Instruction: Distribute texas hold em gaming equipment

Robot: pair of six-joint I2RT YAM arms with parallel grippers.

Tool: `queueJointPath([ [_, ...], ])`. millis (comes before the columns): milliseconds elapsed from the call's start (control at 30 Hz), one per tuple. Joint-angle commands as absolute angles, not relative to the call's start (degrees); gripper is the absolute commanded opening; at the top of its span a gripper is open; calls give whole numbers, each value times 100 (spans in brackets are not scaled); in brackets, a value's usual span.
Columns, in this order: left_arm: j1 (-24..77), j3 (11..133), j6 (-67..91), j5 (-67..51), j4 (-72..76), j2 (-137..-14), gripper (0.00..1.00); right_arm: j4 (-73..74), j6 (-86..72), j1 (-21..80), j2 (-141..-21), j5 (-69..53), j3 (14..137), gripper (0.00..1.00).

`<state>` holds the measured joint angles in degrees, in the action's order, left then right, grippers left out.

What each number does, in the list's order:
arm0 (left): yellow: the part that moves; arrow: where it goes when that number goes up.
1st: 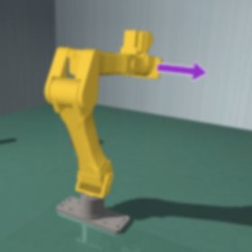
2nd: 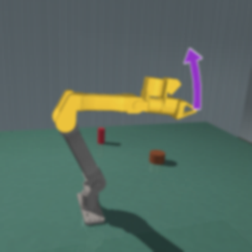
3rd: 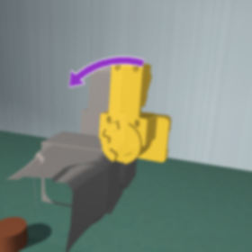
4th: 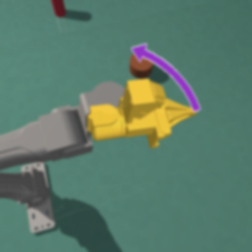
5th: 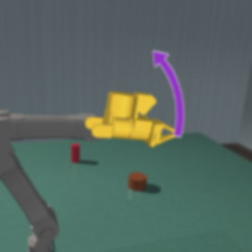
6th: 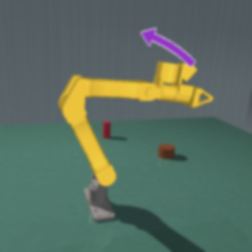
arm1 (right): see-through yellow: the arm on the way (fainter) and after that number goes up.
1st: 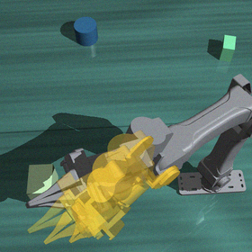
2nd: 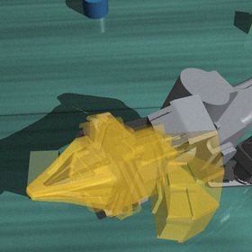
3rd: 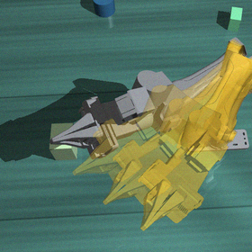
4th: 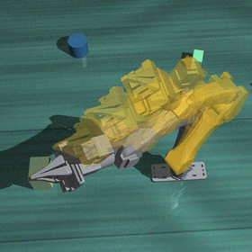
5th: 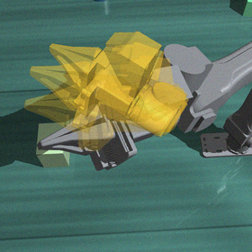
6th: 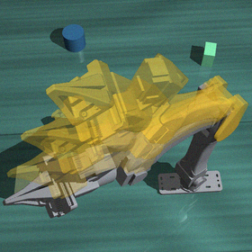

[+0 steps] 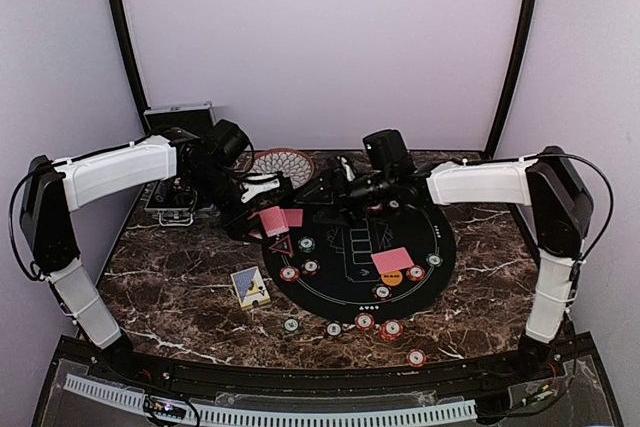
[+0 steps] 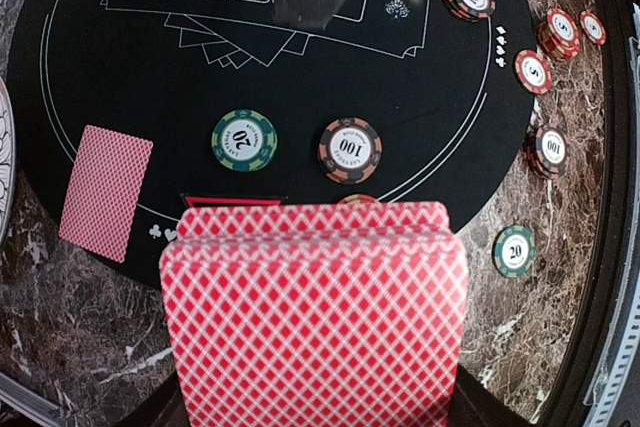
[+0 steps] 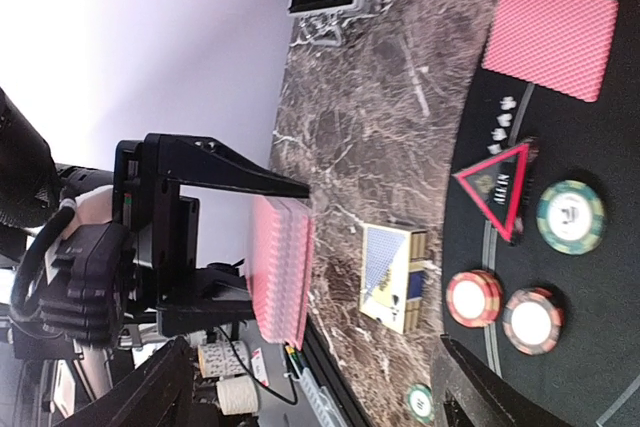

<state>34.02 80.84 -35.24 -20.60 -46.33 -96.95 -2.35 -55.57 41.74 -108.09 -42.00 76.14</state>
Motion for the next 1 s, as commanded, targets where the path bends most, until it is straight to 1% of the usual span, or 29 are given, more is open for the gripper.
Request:
queueJointPath([
  [0, 3428, 8149, -3457, -2220, -4551, -9504, 0, -835, -5895, 4386, -11098, -4365, 7990, 83],
  [733, 3428, 8331, -3504, -2313, -4583, -9492, 0, -886, -6024, 4802, -12230, -4715, 9073, 81],
  [900, 3428, 8332, -3525, -2294, -4588, -9485, 0, -739, -5868, 4859, -12534, -4975, 9391, 77],
  [967, 3428, 8314, -3563, -2280, -4569, -9466, 0, -411, -5643, 4854, -12633, -5003, 9535, 75],
])
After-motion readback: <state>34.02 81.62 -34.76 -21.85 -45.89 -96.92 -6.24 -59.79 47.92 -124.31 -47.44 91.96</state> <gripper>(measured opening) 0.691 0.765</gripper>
